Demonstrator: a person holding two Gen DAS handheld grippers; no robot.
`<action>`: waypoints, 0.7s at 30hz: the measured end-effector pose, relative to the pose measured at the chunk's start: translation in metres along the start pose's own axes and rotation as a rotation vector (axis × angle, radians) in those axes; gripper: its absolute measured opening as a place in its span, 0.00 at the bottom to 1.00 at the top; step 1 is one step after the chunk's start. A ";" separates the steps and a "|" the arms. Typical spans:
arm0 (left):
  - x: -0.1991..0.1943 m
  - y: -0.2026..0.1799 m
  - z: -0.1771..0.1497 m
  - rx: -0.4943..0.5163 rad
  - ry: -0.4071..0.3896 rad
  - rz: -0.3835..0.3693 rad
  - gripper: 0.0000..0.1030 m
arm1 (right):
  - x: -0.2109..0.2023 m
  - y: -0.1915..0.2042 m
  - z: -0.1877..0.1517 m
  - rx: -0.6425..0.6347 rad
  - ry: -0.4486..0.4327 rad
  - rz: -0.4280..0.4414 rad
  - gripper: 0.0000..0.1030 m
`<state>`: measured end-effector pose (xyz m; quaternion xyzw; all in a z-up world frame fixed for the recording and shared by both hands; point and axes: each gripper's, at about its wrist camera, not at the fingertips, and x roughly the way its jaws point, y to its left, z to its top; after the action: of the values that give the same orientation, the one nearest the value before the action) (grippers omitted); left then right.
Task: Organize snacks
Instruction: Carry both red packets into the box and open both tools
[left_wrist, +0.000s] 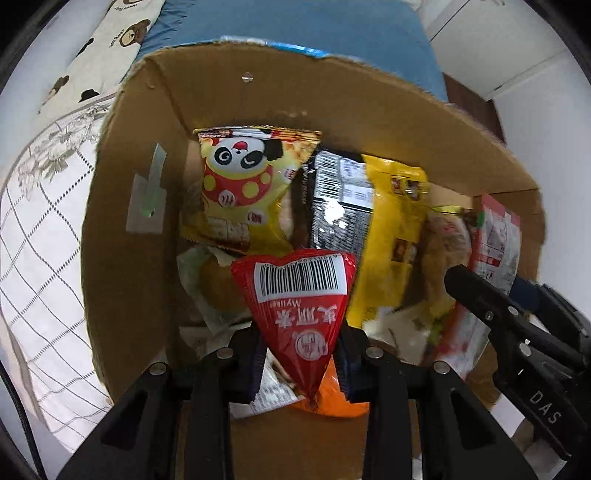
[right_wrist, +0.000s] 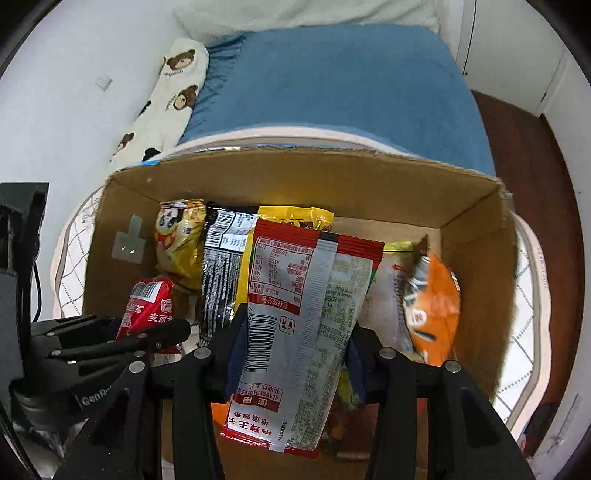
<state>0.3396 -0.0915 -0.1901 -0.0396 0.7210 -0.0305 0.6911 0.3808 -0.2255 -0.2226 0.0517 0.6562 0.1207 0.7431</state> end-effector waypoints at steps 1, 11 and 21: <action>0.003 0.000 0.003 -0.001 0.003 0.003 0.35 | 0.006 -0.001 0.003 0.002 0.017 -0.025 0.63; 0.004 0.003 0.010 -0.004 -0.034 0.028 0.71 | 0.011 -0.019 -0.012 0.050 0.021 -0.063 0.89; -0.015 0.012 -0.012 -0.001 -0.129 0.060 0.71 | -0.008 -0.035 -0.049 0.087 -0.035 -0.125 0.90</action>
<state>0.3281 -0.0782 -0.1756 -0.0205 0.6757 -0.0068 0.7369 0.3353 -0.2651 -0.2295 0.0452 0.6496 0.0445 0.7576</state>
